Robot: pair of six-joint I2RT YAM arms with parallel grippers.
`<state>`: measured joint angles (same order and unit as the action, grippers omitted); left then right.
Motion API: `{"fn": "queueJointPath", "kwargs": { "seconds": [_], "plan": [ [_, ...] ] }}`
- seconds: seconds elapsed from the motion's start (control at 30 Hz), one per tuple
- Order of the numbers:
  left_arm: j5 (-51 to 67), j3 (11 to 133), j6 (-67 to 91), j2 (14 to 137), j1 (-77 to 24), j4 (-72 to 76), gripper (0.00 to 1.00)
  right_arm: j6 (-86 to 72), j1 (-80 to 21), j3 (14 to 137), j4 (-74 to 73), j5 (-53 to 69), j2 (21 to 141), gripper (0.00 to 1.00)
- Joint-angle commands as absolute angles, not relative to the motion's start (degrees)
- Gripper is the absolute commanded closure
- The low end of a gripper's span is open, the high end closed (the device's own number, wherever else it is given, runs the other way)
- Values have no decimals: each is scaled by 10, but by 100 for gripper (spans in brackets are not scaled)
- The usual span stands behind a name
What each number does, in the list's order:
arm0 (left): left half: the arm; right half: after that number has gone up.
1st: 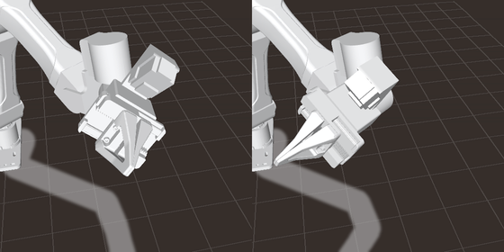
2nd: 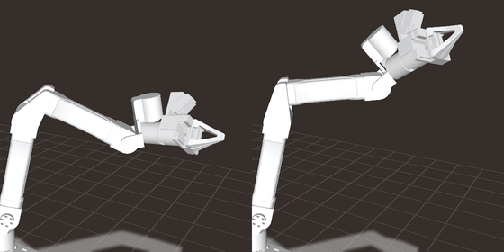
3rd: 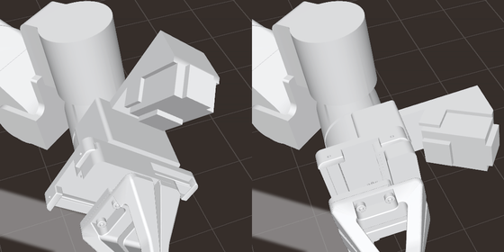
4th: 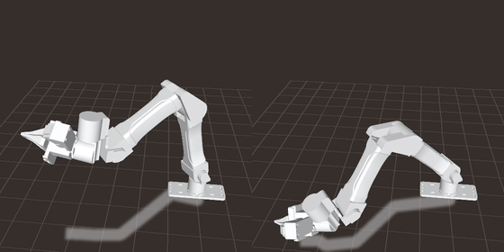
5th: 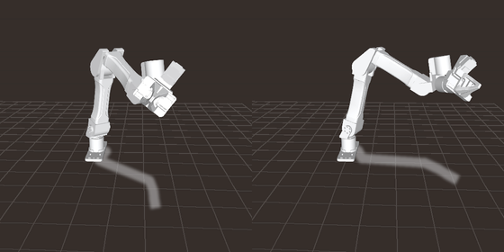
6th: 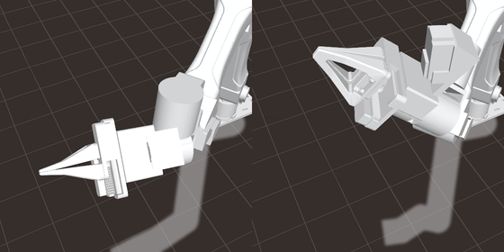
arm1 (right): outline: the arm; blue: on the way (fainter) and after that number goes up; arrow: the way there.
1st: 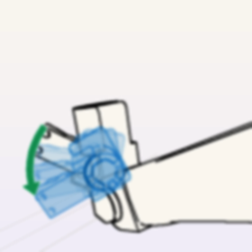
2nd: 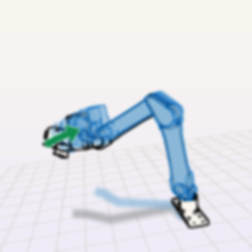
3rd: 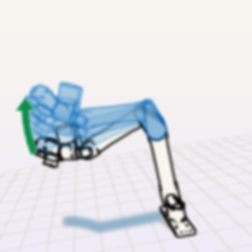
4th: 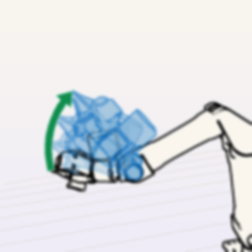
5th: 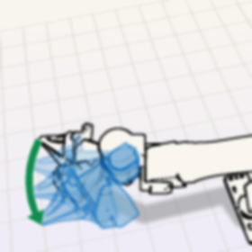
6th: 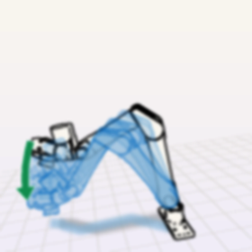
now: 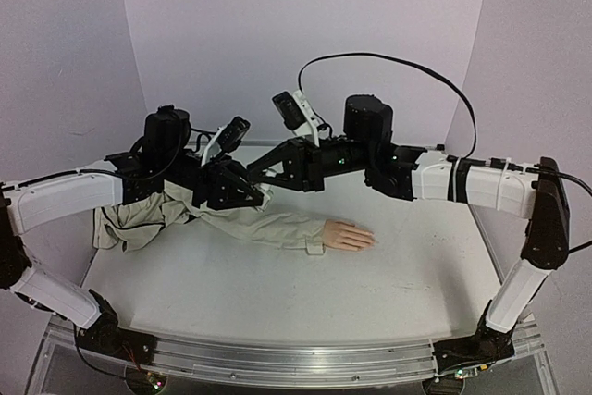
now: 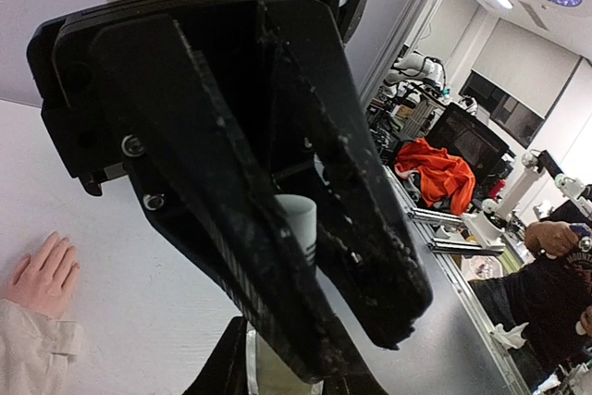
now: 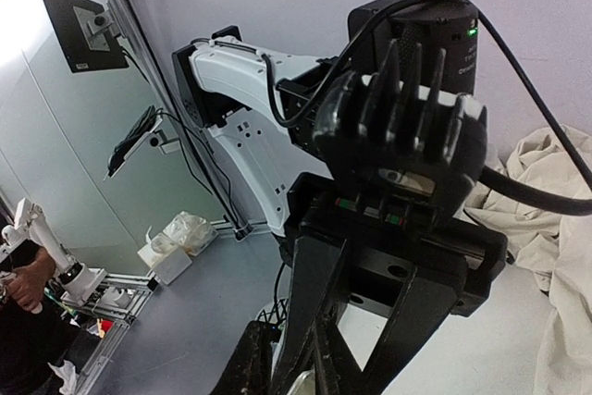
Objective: Paint the nails
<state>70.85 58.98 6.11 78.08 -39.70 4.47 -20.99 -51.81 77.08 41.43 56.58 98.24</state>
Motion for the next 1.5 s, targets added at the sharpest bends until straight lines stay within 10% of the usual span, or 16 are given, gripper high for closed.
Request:
{"fn": "queueJointPath", "kwargs": {
  "seconds": [0.0,0.23,0.37,0.47,0.73,0.97,1.17,1.47],
  "plan": [
    [652,593,52,739,-396,71,100,-216,-525,781,450,549,983,97],
    [277,532,3,670,-394,71,100,-257,-540,762,447,408,994,100],
    [-154,505,-24,653,-395,57,100,-363,-607,880,221,-25,1043,100],
    [-249,515,-75,662,-405,39,100,-434,-670,948,172,-174,1087,100],
    [-18,518,-70,646,-407,39,100,-407,-686,1007,187,-174,1111,100],
    [40,519,-79,643,-407,38,100,-309,-627,890,258,-37,1007,38],
    [107,524,-76,647,-404,38,100,-244,-574,785,280,85,899,5],
    [640,602,16,726,-381,44,100,-180,-488,663,369,378,802,2]
  ]
}}
